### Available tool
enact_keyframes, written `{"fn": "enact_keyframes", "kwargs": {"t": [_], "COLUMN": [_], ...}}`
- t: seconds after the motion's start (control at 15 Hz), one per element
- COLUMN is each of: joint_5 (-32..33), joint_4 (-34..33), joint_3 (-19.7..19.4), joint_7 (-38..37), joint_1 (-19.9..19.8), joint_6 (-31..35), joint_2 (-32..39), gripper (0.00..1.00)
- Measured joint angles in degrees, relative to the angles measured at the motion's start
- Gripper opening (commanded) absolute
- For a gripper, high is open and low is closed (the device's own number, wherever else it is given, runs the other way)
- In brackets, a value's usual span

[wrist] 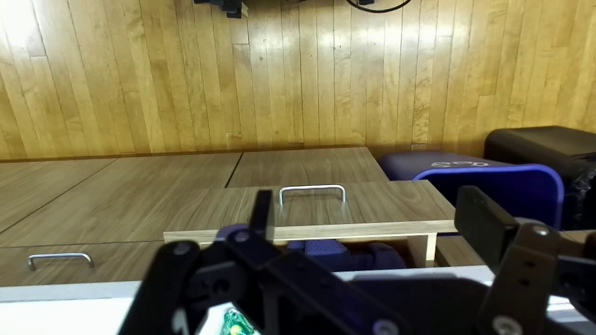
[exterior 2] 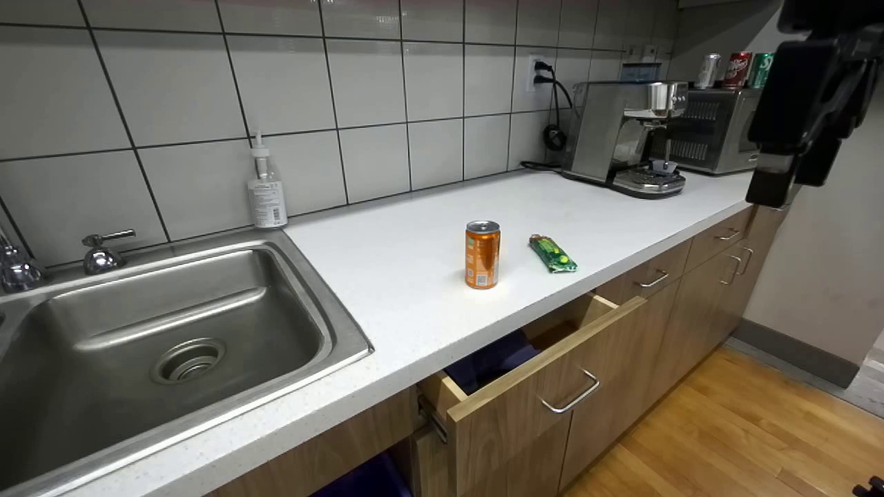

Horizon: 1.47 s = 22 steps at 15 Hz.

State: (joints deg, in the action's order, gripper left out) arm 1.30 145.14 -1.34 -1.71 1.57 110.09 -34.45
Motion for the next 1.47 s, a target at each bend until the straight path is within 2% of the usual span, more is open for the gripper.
{"fn": "enact_keyframes", "kwargs": {"t": [1.13, 1.47], "joint_5": [0.0, 0.0], "joint_4": [0.03, 1.21], "joint_3": [0.0, -0.23], "joint_7": [0.0, 0.0], "joint_1": [0.0, 0.0], "joint_6": [0.0, 4.74], "joint_2": [0.06, 1.64], "gripper": [1.0, 1.0]}}
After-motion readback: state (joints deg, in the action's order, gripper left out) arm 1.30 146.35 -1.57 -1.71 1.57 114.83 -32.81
